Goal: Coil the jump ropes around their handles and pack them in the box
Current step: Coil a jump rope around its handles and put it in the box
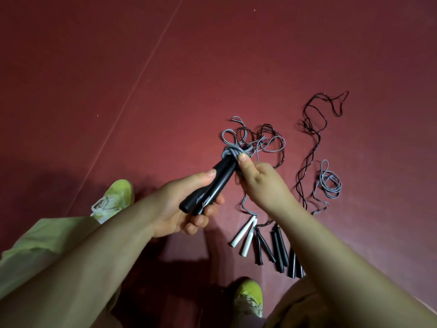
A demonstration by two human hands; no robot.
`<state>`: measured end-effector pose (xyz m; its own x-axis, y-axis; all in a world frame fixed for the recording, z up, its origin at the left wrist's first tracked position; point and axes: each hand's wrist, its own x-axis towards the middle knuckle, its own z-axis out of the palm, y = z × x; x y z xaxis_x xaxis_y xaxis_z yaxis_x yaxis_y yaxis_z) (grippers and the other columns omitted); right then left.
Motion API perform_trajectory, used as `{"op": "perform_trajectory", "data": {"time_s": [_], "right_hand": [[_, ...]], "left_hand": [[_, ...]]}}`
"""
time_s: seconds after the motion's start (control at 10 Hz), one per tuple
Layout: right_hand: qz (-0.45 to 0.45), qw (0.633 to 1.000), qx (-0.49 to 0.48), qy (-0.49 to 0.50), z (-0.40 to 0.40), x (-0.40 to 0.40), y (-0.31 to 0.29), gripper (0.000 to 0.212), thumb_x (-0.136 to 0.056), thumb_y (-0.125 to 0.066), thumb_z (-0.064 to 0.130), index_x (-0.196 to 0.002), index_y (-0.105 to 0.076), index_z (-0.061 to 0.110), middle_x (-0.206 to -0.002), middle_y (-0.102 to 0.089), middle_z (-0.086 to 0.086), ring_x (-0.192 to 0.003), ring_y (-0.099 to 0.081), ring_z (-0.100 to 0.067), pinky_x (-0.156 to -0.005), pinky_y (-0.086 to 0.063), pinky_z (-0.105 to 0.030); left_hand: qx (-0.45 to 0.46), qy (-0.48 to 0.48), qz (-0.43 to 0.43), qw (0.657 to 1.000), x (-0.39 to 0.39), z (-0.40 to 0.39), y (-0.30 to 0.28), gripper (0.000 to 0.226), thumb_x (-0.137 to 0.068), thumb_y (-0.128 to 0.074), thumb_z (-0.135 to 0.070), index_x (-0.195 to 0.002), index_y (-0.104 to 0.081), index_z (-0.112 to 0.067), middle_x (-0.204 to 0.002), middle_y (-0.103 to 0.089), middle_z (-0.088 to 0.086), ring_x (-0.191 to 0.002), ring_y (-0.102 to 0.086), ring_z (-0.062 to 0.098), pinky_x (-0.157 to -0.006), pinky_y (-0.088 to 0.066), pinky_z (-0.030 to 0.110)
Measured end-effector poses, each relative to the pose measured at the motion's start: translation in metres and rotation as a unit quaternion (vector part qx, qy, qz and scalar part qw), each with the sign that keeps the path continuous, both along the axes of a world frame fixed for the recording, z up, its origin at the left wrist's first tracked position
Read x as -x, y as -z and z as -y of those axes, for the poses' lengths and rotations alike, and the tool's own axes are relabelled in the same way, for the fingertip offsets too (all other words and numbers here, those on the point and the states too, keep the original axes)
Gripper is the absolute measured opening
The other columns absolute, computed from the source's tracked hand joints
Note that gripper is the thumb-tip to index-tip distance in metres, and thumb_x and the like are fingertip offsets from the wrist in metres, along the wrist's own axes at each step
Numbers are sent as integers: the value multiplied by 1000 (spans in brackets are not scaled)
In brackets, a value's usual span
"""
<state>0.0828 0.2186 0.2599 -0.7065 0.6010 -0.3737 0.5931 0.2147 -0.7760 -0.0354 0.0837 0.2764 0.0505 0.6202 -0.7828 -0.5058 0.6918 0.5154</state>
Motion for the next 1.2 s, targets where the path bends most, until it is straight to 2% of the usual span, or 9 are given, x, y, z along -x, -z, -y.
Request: {"op": "perform_trajectory", "data": {"time_s": [0.1, 0.3, 0.4, 0.5, 0.6, 0.7, 0.8, 1.0, 1.2], "right_hand": [[7, 1000, -25, -16, 0, -1, 1, 59, -100, -31, 49, -52, -36, 15, -42, -32, 6, -42, -28, -11, -46, -22, -23], [16, 993, 106, 39, 6, 1, 1, 69, -80, -32, 80, -65, -61, 20, -45, -48, 13, -42, -40, -3, -53, -31, -24], [8, 982, 168, 91, 7, 5, -3, 58, -88, -42, 66, -64, -57, 16, -44, -43, 11, -38, -34, -8, -45, -27, -23], [-15, 980, 173, 99, 8, 5, -5, 51, -85, -51, 58, -62, -53, 12, -44, -37, 7, -40, -29, -12, -48, -23, -27], [-90, 977, 183, 68, 9, 4, -8, 35, -74, -47, 49, -61, -36, 17, -50, -27, 0, -50, -21, -17, -57, -14, -42], [-179, 941, 284, 48, 9, 2, -3, 41, -58, -50, 52, -74, -44, 14, -50, -32, 3, -49, -24, -13, -50, -19, -31], [-212, 916, 340, 21, 8, 3, -5, 44, -58, -50, 52, -76, -43, 12, -47, -36, 5, -45, -29, -10, -45, -26, -23], [-77, 961, 250, -88, -4, -2, -8, 81, -76, -41, 70, -89, -48, -9, -64, -37, -9, -55, -31, -18, -60, -14, -48], [4, 978, 204, -52, -3, -6, -4, 43, -103, -28, 46, -68, -36, 20, -47, -31, 14, -43, -20, -8, -48, -12, -26]], "left_hand": [[-30, -9, -106, 994, -2, 5, 9, 51, -62, -63, -61, -84, -62, -15, -55, -50, -6, -41, -40, 8, -44, -26, 20], [-41, 44, -459, 886, -6, 6, 23, 47, -68, -68, -60, -77, -56, -15, -56, -48, -7, -52, -45, 14, -53, -33, 29], [-45, 51, -513, 856, -13, 7, 24, 48, -58, -56, -65, -81, -53, -22, -63, -54, -4, -63, -55, 18, -60, -43, 35], [-50, 88, -477, 873, -11, 8, 25, 48, -59, -63, -60, -82, -51, -20, -63, -51, -6, -60, -49, 17, -59, -39, 33], [-102, 43, -189, 976, -12, 7, 17, 35, -68, -75, -39, -84, -57, -15, -66, -59, -4, -62, -56, 13, -58, -45, 24], [-165, 25, 214, 962, -10, 12, 17, 72, -62, -72, -66, -99, -71, -5, -89, -71, 16, -82, -70, 29, -78, -56, 40], [-188, 17, 301, 935, -10, 12, 17, 79, -66, -59, -76, -96, -70, -4, -73, -65, 10, -64, -65, 25, -68, -55, 38], [-113, -28, 138, 984, -13, 9, 10, 70, -76, -29, -72, -77, -58, -9, -56, -46, 5, -44, -45, 18, -48, -42, 26], [-40, -37, -171, 984, -27, 2, 18, 60, -94, -27, -56, -74, -56, -8, -50, -49, 2, -41, -44, 18, -45, -39, 25]]}}
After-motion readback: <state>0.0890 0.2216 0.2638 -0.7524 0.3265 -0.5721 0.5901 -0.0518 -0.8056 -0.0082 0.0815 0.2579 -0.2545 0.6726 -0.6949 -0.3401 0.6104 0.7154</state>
